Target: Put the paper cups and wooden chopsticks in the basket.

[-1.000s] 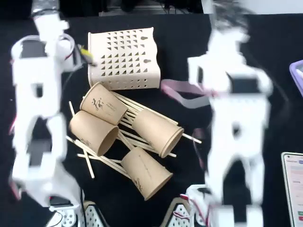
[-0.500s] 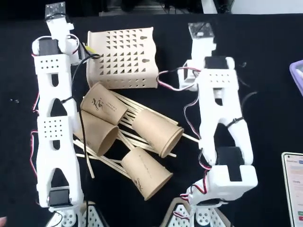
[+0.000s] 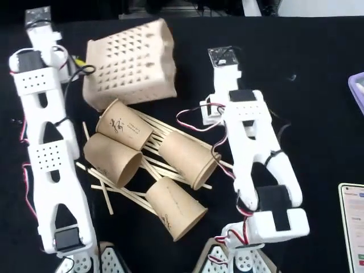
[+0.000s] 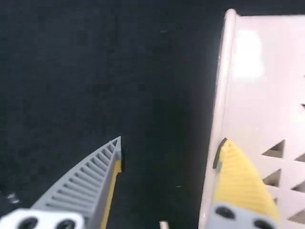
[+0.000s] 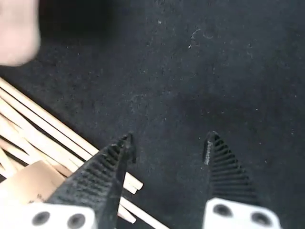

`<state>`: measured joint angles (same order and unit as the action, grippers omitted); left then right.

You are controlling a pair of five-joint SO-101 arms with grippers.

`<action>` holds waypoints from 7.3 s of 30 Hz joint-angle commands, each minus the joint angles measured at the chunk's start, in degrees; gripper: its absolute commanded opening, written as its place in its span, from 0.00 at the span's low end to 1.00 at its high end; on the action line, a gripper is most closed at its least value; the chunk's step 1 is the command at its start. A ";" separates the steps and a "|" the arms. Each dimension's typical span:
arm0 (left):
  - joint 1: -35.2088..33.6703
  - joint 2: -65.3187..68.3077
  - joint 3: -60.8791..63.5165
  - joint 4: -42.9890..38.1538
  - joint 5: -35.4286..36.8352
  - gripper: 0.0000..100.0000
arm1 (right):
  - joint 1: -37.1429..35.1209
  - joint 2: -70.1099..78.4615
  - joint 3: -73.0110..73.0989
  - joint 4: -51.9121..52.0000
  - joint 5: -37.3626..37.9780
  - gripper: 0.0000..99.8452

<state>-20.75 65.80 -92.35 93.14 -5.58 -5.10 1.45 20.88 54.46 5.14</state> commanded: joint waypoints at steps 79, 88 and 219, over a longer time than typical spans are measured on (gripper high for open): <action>6.64 -47.47 43.12 3.34 33.76 0.31 | -0.62 -18.42 15.16 -10.55 0.00 0.24; 14.29 -42.29 37.93 3.34 22.15 0.05 | -0.62 -18.24 15.16 -10.55 0.00 0.24; 23.16 -63.56 77.41 -37.98 6.33 0.23 | 3.16 -18.42 17.54 -15.38 -0.53 0.24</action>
<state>1.85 3.03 -13.85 56.48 0.31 -2.90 -13.85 38.55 40.13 4.97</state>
